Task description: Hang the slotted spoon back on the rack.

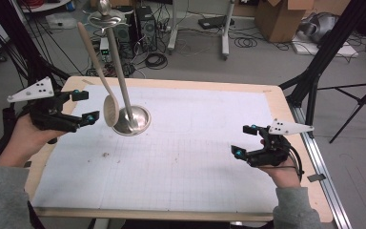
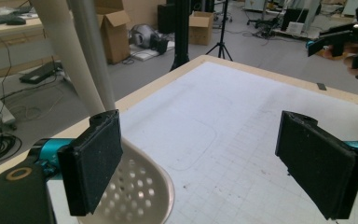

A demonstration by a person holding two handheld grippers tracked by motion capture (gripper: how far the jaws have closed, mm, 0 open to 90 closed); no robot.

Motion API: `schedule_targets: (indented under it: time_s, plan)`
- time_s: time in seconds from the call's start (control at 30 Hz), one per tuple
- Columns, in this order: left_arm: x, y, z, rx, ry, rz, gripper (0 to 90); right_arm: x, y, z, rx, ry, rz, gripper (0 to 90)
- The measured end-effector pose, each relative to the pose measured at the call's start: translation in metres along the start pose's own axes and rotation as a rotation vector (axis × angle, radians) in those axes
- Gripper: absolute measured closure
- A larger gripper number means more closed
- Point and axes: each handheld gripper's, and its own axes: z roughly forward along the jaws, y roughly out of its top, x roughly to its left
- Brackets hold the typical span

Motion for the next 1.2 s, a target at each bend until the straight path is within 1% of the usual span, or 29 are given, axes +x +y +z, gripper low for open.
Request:
schedule_targets:
  time_s: [0.07,0.13,0.2,0.27,0.3,0.37,0.47,0.5,0.57,0.6,0.63,0.7,0.8,0.87,0.9,0.97,1.03,1.07,1.1,1.2]
  plan:
    - [-0.004,-0.003,0.000,-0.004,0.012,0.005,15.2,0.000,0.000,0.000,-0.002,-0.002,-0.001,7.3]
    - [-0.009,-0.006,-0.001,-0.010,0.017,-0.005,15.2,-0.001,0.000,-0.001,-0.002,-0.003,0.002,7.3]
    - [-0.012,-0.010,-0.003,-0.019,0.023,-0.006,15.4,-0.002,0.000,-0.001,-0.011,-0.005,0.000,7.3]
    - [-0.015,-0.015,-0.006,-0.032,0.021,-0.011,15.4,-0.003,0.001,-0.002,-0.022,-0.007,-0.002,7.3]
    - [-0.017,-0.018,-0.008,-0.045,0.023,-0.016,15.4,-0.003,0.001,-0.002,-0.021,-0.008,0.002,7.3]
    - [-0.020,-0.024,-0.011,-0.053,0.025,-0.023,15.4,-0.002,0.001,-0.002,-0.026,-0.008,0.008,7.3]
    - [-0.023,-0.031,-0.015,-0.049,0.035,-0.037,15.4,-0.002,0.001,-0.002,-0.027,-0.010,0.007,7.3]
    - [-0.023,-0.033,-0.016,-0.040,0.047,-0.045,15.4,-0.002,0.002,-0.001,-0.028,-0.010,0.006,7.3]
    - [-0.026,-0.039,-0.017,-0.041,0.075,-0.047,15.4,-0.002,0.002,-0.001,-0.029,-0.010,0.000,7.3]
    - [-0.027,-0.041,-0.017,-0.034,0.079,-0.047,15.4,-0.002,0.002,-0.001,-0.029,-0.009,-0.001,7.3]
    - [-0.028,-0.044,-0.017,-0.026,0.089,-0.038,15.5,-0.002,0.002,-0.001,-0.030,-0.009,0.000,7.3]
    - [-0.031,-0.049,-0.018,-0.026,0.103,-0.026,15.5,-0.002,0.002,-0.001,-0.027,-0.010,0.001,7.3]
    - [-0.034,-0.056,-0.019,-0.029,0.112,-0.018,15.5,-0.003,0.001,0.000,-0.023,-0.010,0.003,7.3]
    - [-0.036,-0.063,-0.020,-0.036,0.119,-0.020,15.5,-0.004,0.000,0.000,-0.016,-0.012,0.005,7.3]
    - [-0.035,-0.066,-0.020,-0.034,0.116,-0.030,15.5,-0.004,0.000,0.000,-0.016,-0.013,0.004,7.3]
    - [-0.035,-0.069,-0.020,-0.016,0.131,-0.037,15.5,-0.003,0.000,0.000,-0.016,-0.013,0.006,7.3]
    - [-0.035,-0.071,-0.024,-0.034,0.145,-0.041,15.5,-0.003,0.001,0.000,-0.021,-0.012,-0.004,7.2]
    - [-0.035,-0.071,-0.025,-0.034,0.150,-0.043,15.5,-0.002,0.001,0.000,-0.022,-0.014,0.001,7.3]
    - [-0.036,-0.072,-0.027,-0.033,0.168,-0.033,15.5,-0.002,0.001,-0.001,-0.023,-0.014,0.004,7.3]
    - [-0.039,-0.074,-0.034,-0.030,0.194,-0.031,15.5,-0.002,0.001,-0.001,-0.021,-0.015,0.002,7.3]
